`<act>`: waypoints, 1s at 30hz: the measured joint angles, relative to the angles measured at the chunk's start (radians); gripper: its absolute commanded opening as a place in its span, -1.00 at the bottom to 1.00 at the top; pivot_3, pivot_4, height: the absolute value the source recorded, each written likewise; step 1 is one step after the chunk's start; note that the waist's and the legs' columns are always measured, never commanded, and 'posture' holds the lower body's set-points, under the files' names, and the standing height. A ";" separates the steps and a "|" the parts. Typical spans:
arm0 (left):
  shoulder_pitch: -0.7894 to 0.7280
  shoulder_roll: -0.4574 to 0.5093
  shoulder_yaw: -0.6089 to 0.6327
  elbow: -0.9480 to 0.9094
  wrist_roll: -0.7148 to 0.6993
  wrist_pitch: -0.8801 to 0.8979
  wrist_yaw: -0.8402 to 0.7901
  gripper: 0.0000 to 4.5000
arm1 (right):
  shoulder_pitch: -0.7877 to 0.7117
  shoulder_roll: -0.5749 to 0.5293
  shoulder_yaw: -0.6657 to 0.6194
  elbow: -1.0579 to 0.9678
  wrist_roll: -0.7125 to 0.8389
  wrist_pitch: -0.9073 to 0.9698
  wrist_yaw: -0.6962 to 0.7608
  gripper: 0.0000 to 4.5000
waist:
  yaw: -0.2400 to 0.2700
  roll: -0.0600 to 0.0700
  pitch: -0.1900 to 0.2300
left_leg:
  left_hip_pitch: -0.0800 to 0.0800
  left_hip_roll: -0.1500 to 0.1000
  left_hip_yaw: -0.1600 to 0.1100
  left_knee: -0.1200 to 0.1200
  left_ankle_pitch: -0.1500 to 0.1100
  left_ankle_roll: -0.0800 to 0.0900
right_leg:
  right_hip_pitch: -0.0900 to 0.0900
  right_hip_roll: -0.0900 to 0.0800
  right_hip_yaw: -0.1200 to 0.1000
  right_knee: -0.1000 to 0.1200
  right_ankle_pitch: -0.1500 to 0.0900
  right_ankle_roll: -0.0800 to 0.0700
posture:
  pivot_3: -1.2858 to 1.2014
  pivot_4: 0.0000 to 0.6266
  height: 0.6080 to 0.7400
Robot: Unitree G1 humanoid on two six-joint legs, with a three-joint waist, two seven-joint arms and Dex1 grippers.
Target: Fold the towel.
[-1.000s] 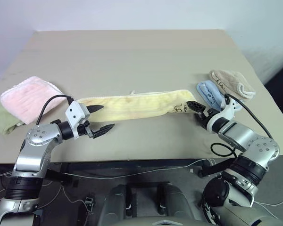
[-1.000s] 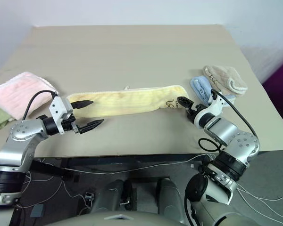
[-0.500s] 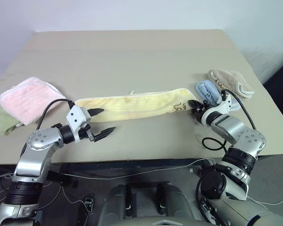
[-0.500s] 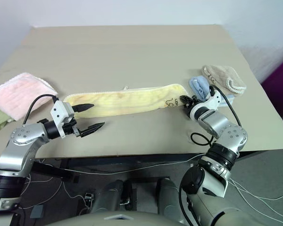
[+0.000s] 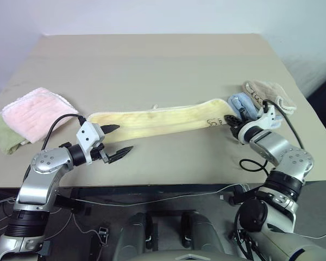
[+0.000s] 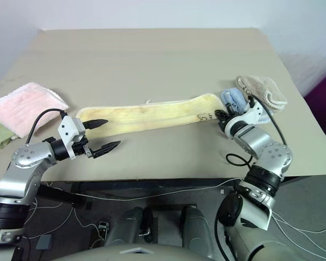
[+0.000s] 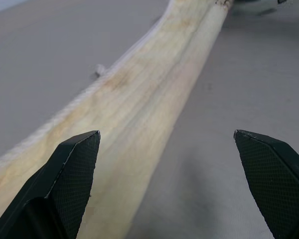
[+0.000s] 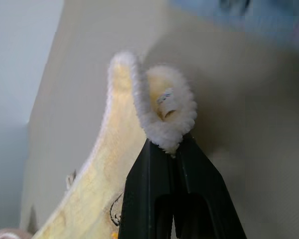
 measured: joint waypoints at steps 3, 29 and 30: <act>-0.002 -0.002 -0.002 0.000 0.002 0.000 0.001 1.00 | 0.001 -0.055 0.027 0.000 -0.005 -0.009 0.043 -1.00 | -0.001 0.000 0.000 | 0.000 0.000 0.000 0.000 0.000 0.000 | 0.000 0.000 0.000 0.000 0.000 0.000 | 0.03 -0.52 1.00; 0.014 -0.057 -0.036 -0.048 0.019 0.019 0.047 1.00 | -0.009 -0.201 1.151 -0.162 -0.767 -0.455 0.655 -1.00 | 0.003 0.000 0.000 | -0.007 0.000 0.000 0.002 0.000 0.000 | -0.006 -0.001 -0.001 0.000 0.000 0.000 | 0.03 -0.52 1.00; 0.020 -0.059 -0.035 -0.055 0.019 0.021 0.049 1.00 | -0.009 -0.194 1.151 -0.156 -0.778 -0.462 0.661 -1.00 | 0.003 0.000 0.000 | -0.007 0.000 0.000 0.002 0.000 0.000 | -0.006 -0.001 -0.001 0.000 0.000 0.000 | 0.03 -0.52 1.00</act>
